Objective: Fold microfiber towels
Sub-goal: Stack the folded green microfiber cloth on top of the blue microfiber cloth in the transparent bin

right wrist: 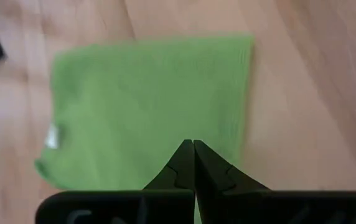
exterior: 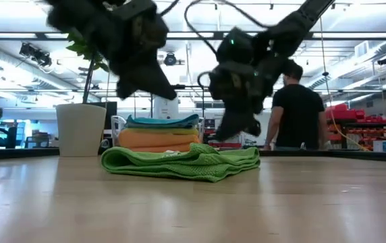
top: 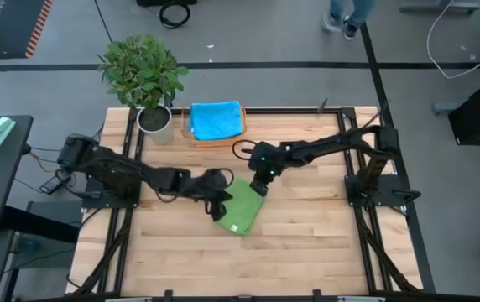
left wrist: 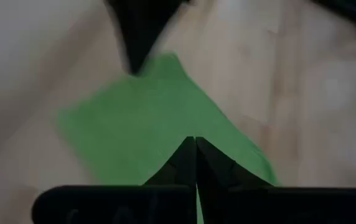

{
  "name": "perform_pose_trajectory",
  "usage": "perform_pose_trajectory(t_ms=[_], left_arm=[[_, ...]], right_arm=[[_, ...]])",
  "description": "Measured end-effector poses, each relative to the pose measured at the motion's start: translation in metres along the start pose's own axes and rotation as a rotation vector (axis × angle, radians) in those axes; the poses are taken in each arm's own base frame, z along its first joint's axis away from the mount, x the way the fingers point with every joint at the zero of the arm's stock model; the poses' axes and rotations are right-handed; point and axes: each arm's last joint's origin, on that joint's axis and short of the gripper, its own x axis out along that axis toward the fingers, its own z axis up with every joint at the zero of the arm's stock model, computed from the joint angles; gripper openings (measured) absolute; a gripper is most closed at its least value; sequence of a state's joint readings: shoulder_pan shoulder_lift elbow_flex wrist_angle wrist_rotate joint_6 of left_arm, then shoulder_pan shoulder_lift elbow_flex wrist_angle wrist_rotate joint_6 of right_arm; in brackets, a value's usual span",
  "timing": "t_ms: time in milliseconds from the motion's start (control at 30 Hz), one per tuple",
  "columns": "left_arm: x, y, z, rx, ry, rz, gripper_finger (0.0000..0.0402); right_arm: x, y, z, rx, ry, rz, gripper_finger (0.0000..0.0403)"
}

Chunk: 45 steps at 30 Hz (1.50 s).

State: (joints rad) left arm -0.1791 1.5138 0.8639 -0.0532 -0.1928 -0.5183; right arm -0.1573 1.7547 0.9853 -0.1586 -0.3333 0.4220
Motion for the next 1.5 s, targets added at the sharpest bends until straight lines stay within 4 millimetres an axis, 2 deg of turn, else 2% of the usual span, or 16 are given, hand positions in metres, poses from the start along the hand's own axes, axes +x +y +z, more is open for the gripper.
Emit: perform_pose_trajectory(t_ms=[100,167,233,333,400,633,733,800,933,1067,1133,1300,1500], left_arm=[[0.020,-0.001,-0.024,-0.066,-0.015,-0.099,0.0011],[0.028,0.006,-0.047,-0.080,0.090,-0.105,0.0013],[0.035,0.007,-0.061,-0.071,0.144,-0.126,0.0008],[0.037,0.012,-0.075,-0.052,0.200,-0.126,0.0006],[0.039,0.020,-0.083,-0.040,0.231,-0.104,0.0011],[0.032,0.056,-0.069,0.010,0.208,-0.013,0.0006],[0.020,0.064,-0.050,0.018,0.148,-0.069,0.0010],[0.008,0.067,-0.037,-0.006,0.115,-0.127,0.0024],[-0.014,0.074,-0.029,-0.124,0.133,-0.126,0.0053],[-0.023,0.082,-0.032,-0.479,0.155,0.027,0.0083],[-0.025,0.083,-0.035,-0.592,0.172,0.067,0.0101],[-0.021,0.078,-0.041,-0.662,0.176,0.115,0.0162],[-0.003,0.075,-0.055,-0.634,0.230,0.169,0.0242]], right_arm=[[0.011,-0.011,-0.009,-0.009,0.061,0.010,0.0003],[0.019,-0.018,-0.019,0.016,0.107,0.005,0.0003],[0.021,-0.022,-0.027,0.050,0.126,-0.001,0.0003],[0.026,-0.022,-0.038,0.113,0.111,0.006,0.0003],[0.030,-0.015,-0.045,0.156,0.108,0.011,0.0003],[0.043,0.045,-0.062,0.250,0.133,0.075,0.0003],[0.041,0.067,-0.057,0.223,0.106,0.121,0.0004],[0.034,0.072,-0.047,0.217,0.059,0.132,0.0008],[0.013,0.059,-0.026,0.232,-0.035,0.084,0.0021],[-0.003,0.032,-0.019,0.270,-0.039,0.001,0.0044],[-0.005,0.021,-0.020,0.289,-0.033,-0.020,0.0065],[-0.001,0.004,-0.035,0.341,-0.001,-0.049,0.0144],[0.006,-0.007,-0.055,0.378,-0.026,-0.026,0.0227]])
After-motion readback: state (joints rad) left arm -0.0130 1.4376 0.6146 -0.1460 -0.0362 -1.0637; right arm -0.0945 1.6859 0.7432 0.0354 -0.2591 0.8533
